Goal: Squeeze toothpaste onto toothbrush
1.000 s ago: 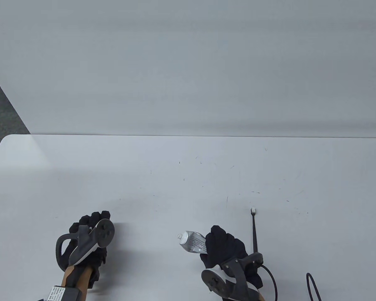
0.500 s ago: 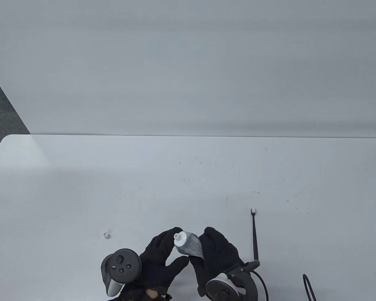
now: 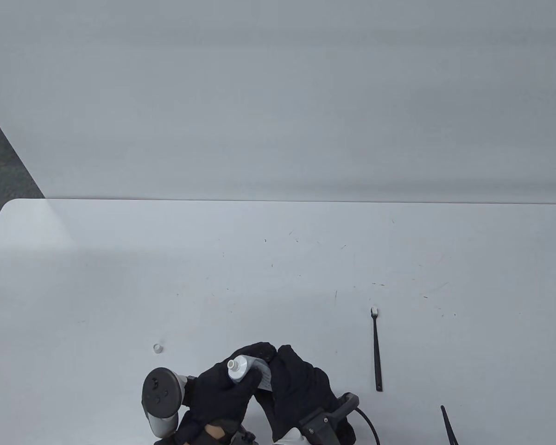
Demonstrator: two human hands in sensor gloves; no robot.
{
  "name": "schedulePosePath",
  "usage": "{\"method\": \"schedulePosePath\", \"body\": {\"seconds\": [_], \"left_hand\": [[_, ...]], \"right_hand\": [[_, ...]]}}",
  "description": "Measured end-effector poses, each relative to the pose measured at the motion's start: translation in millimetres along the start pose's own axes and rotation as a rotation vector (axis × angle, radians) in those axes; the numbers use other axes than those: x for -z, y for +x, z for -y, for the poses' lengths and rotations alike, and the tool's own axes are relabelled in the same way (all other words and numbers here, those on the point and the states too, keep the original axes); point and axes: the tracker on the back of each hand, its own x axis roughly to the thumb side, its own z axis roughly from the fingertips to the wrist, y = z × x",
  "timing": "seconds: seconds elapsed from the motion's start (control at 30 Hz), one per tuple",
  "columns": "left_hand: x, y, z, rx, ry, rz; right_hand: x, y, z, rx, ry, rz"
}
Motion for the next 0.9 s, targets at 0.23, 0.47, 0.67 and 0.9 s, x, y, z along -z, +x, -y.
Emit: {"method": "schedulePosePath", "body": {"seconds": [0.23,0.47,0.67,0.9], "left_hand": [[4,4,-23,-0.12,0.067,-0.008],[8,-5,-45,-0.184,0.055,-0.096],[11,-9,-44,-0.156,-0.025,-0.155],[10,-16,-46,-0.157,-0.023,-0.169]], "right_hand": [[4,-11,16,0.023,0.005,0.068],[11,-105,49,0.043,-0.094,-0.325],[-6,-185,24,0.01,0.168,-0.678],[-36,-227,-33,0.093,0.543,-0.904]]}}
